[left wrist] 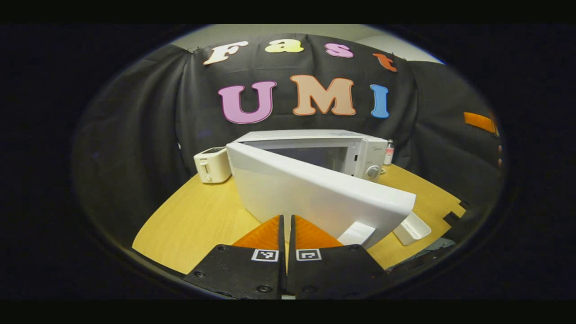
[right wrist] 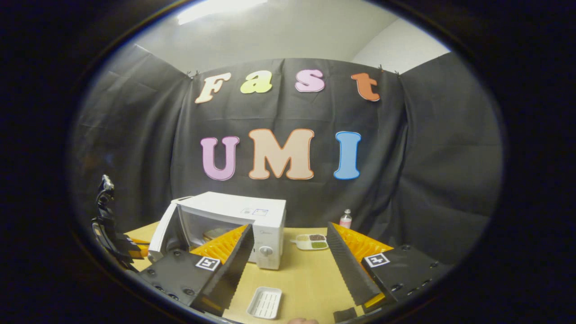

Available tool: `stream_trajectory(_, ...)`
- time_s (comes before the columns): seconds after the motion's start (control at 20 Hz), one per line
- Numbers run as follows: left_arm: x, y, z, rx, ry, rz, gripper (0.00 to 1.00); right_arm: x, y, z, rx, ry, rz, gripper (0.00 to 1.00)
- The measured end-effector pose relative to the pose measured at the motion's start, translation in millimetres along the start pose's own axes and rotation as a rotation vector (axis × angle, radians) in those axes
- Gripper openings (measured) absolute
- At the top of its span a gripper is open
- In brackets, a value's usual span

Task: Open the microwave oven with the left hand, put the food in, and close the microwave oven.

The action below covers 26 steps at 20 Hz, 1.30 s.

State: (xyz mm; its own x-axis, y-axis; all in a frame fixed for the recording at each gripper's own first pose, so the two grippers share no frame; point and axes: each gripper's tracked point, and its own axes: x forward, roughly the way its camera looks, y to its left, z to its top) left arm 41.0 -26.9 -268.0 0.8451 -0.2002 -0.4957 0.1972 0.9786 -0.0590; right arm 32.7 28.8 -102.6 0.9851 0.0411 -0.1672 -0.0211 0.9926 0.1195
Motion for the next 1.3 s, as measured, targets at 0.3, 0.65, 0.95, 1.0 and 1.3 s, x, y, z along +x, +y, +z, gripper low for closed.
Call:
stream_trajectory(0.3,28.0,-13.6,13.7,-0.034,-0.001,0.002,0.0,-4.2,-6.1,6.2,0.018,0.008,-0.005,0.92)
stream_trajectory(0.65,63.0,-34.6,29.2,-0.048,0.008,-0.023,0.0,-4.9,-16.8,13.5,0.041,0.015,-0.007,0.92)
stream_trajectory(0.95,86.6,-63.8,42.5,-0.042,0.001,-0.062,0.0,-6.5,-26.6,18.6,0.028,0.002,0.0,0.92)
stream_trajectory(1.0,91.0,-68.9,43.9,-0.039,0.003,-0.07,0.0,-5.9,-27.9,20.0,0.026,-0.003,0.003,0.93)
stream_trajectory(1.3,112.4,-82.5,55.7,-0.041,-0.005,-0.071,0.0,-0.9,-34.0,13.6,0.021,0.011,0.027,0.93)
